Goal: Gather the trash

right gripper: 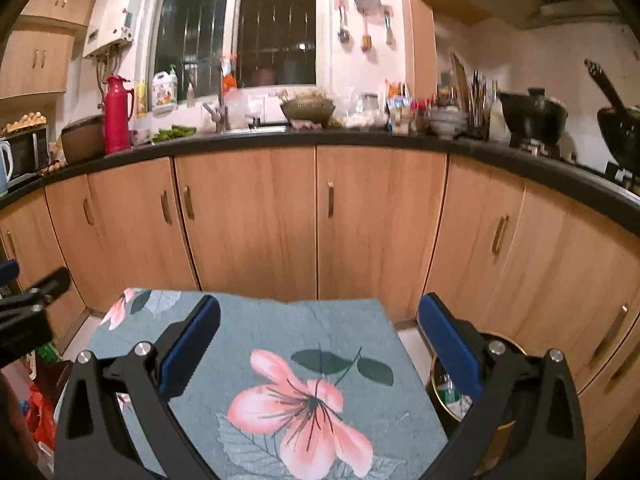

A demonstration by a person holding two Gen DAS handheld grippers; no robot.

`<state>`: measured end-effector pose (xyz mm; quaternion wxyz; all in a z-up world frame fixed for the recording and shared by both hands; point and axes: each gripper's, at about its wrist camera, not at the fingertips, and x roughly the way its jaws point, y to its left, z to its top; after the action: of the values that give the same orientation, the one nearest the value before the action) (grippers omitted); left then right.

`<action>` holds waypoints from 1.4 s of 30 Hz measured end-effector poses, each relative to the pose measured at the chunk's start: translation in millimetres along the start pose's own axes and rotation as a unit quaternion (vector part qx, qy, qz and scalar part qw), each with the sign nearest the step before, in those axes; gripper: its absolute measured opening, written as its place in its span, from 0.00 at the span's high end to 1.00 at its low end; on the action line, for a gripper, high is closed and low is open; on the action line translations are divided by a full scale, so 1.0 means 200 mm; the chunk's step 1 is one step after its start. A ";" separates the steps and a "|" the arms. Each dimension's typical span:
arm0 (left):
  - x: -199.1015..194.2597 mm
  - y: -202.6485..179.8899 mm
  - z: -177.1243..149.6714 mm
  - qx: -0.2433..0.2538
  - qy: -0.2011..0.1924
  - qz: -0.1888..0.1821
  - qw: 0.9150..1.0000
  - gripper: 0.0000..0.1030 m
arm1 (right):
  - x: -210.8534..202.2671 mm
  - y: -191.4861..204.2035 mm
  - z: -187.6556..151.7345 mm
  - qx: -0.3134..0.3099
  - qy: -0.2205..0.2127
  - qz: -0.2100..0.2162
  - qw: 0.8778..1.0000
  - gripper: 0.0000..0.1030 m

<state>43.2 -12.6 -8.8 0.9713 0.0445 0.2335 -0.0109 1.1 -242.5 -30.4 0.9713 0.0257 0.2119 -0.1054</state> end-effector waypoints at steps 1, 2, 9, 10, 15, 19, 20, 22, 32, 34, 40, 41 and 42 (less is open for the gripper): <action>0.00 0.00 0.00 0.000 0.000 0.000 1.000 0.08 | -0.01 -0.01 -0.01 0.001 0.000 0.001 1.000 0.03; -0.01 0.00 0.00 -0.001 0.000 -0.002 1.000 0.08 | -0.01 -0.01 0.00 0.002 0.000 0.004 1.000 0.03; -0.03 0.01 0.00 -0.002 -0.003 -0.002 1.000 0.08 | -0.04 0.03 -0.03 -0.002 0.004 0.028 1.000 0.03; -0.03 0.00 0.00 -0.001 -0.002 -0.002 1.000 0.08 | -0.04 0.04 -0.04 -0.005 0.005 0.030 1.000 0.03; 0.00 0.01 0.00 -0.005 0.005 -0.004 1.000 0.08 | -0.03 0.07 -0.06 -0.012 0.011 0.032 0.999 0.03; 0.02 0.01 -0.01 -0.009 0.009 -0.004 1.000 0.08 | -0.02 0.06 -0.07 -0.007 0.015 0.037 0.999 0.03; 0.02 0.01 0.00 -0.011 0.009 -0.005 1.000 0.08 | -0.02 0.06 -0.06 -0.006 0.015 0.039 0.999 0.03; 0.02 0.02 -0.01 -0.017 0.010 -0.006 1.000 0.08 | -0.02 0.06 -0.06 -0.006 0.016 0.042 0.999 0.03; 0.04 0.02 -0.01 -0.022 0.009 -0.007 1.000 0.08 | -0.04 0.07 -0.04 -0.008 0.008 0.050 0.999 0.03; 0.04 0.01 -0.01 -0.020 0.008 -0.005 1.000 0.08 | -0.04 0.06 -0.03 -0.006 0.011 0.051 0.999 0.03; 0.05 0.01 -0.02 -0.026 0.014 -0.011 0.999 0.08 | -0.04 0.03 -0.03 0.001 0.014 0.052 0.999 0.03; 0.05 0.01 -0.02 -0.026 0.014 -0.010 1.000 0.08 | -0.04 0.03 -0.02 0.002 0.014 0.053 0.998 0.03; 0.05 0.01 -0.02 -0.027 0.013 -0.008 1.000 0.08 | -0.04 0.03 -0.02 0.001 0.014 0.053 0.998 0.03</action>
<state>50.4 -9.5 -17.3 0.9689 0.0162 0.2468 -0.0120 -6.1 -234.6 -31.7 0.9723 0.0393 0.2242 -0.0537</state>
